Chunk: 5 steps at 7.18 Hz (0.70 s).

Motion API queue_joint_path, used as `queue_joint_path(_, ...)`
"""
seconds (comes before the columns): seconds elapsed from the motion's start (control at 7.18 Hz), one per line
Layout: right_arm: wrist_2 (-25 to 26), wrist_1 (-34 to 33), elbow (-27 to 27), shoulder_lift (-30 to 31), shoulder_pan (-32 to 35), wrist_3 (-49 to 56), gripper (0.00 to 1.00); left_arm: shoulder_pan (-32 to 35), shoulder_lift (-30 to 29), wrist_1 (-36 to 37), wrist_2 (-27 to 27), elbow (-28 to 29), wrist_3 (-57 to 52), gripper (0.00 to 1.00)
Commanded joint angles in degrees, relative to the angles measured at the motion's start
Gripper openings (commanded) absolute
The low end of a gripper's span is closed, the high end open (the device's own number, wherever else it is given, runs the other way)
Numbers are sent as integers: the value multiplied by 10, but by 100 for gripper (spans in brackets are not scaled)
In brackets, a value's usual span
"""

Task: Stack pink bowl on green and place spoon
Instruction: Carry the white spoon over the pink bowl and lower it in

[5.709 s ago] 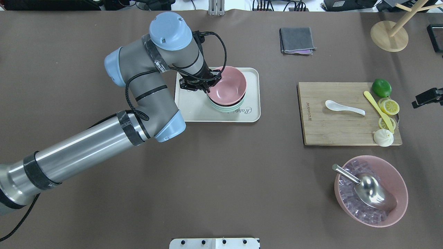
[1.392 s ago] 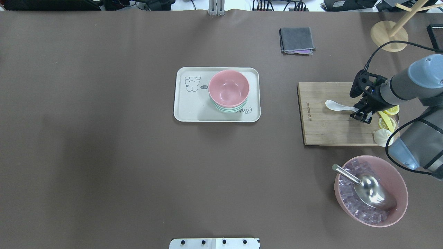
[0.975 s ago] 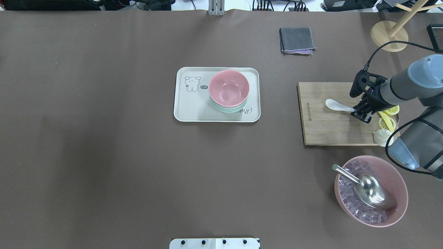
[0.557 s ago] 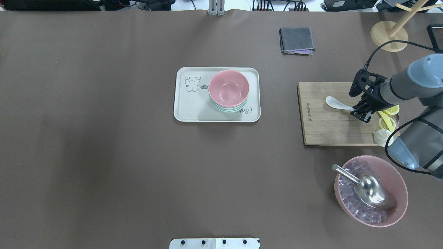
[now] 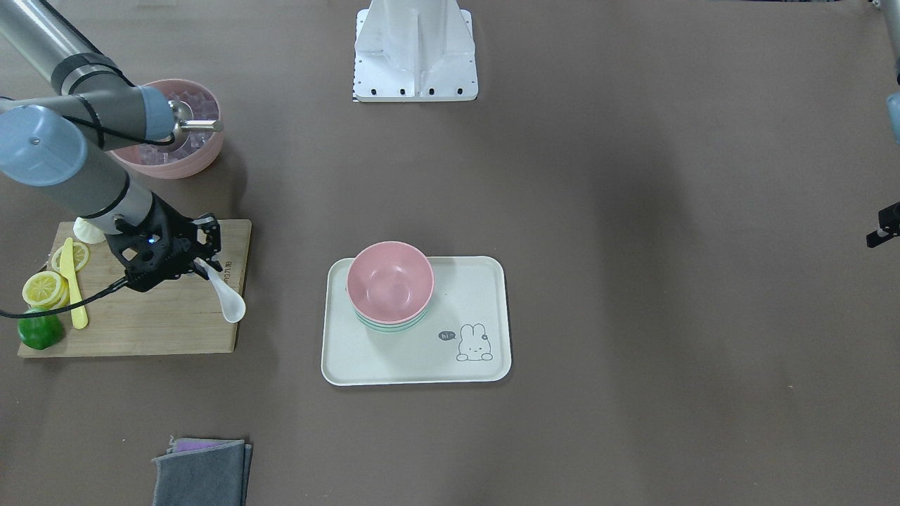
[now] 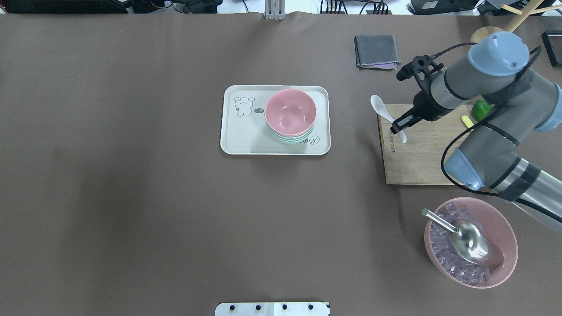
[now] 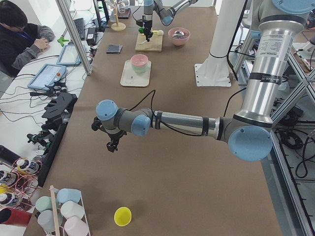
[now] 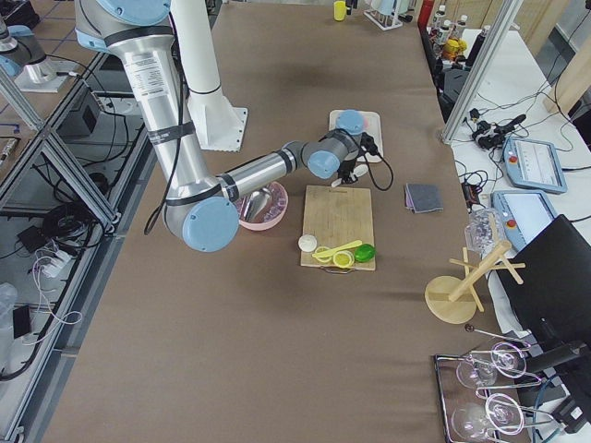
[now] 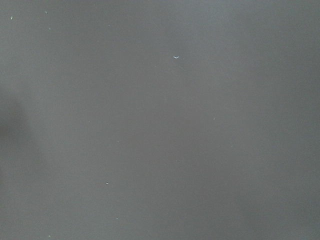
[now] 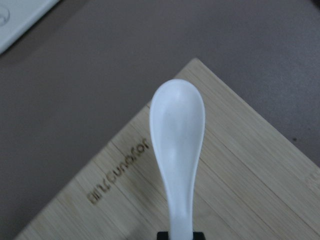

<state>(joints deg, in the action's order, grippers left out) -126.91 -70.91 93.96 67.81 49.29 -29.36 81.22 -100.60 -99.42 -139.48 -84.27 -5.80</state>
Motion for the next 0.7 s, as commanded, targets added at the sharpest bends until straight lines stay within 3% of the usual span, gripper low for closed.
queue_joint_path(0.0,17,-157,33,-112,-31,-121,0,-1,0,0,0,1,1,99)
queue_joint_path(0.28,89,-245,23,-199,-81,-196,0,-1,0,0,0,2,1,99)
queue_joint_path(0.56,119,-273,-44,-267,-103,-208,0,-1,0,-4,0,9,1,99)
